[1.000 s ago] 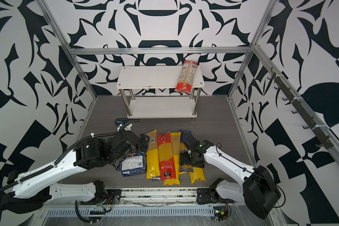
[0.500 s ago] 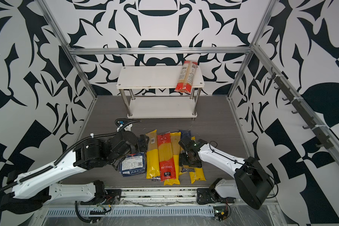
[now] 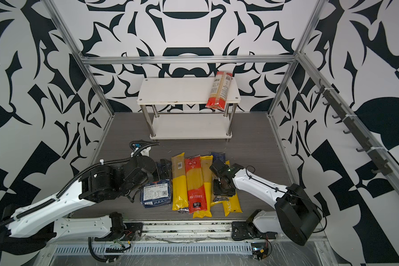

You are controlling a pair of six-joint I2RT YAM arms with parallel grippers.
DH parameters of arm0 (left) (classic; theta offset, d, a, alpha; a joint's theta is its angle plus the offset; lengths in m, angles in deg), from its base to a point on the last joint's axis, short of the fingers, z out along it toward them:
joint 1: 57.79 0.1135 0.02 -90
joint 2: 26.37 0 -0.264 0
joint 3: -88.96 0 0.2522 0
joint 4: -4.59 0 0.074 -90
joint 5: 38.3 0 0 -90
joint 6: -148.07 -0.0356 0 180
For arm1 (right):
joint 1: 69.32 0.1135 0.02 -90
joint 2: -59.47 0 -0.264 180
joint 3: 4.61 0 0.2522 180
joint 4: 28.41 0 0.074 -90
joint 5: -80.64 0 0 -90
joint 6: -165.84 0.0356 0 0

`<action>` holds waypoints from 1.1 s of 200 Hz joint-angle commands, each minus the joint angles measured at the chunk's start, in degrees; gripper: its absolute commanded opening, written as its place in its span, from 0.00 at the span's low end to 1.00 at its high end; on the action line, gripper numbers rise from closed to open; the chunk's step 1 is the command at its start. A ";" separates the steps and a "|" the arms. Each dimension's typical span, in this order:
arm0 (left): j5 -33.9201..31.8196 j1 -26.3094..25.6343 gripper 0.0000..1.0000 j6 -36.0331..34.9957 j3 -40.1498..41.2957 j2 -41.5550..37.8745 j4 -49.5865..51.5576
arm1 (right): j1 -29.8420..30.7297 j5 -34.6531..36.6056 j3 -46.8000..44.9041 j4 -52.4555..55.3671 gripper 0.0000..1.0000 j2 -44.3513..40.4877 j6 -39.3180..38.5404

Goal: Arrange pasta packages on shelves
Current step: Pick up the pasta bag from the pasta bags.

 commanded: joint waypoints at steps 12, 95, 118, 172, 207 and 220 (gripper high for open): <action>-2.04 -0.11 0.99 -0.49 -0.90 0.82 1.54 | 0.39 -3.23 -2.87 -3.34 0.25 -3.40 2.09; -2.06 -0.03 0.99 -2.50 -4.73 5.06 1.37 | 0.39 -8.23 -3.17 -2.96 0.00 -13.16 4.20; -2.39 0.06 0.99 -2.49 -5.56 6.01 1.86 | 0.39 -10.10 -2.04 -3.01 0.00 -16.07 4.96; -2.50 2.08 0.99 -0.44 -5.05 4.98 2.91 | 0.30 -13.99 1.31 -3.48 0.00 -20.70 6.17; -2.57 3.64 0.99 -0.31 -4.52 3.35 2.98 | 0.17 -15.03 2.93 -3.50 0.00 -21.97 7.09; -2.41 4.36 0.99 -0.37 -4.59 3.12 2.96 | 0.18 -15.11 3.36 -3.24 0.00 -22.67 7.44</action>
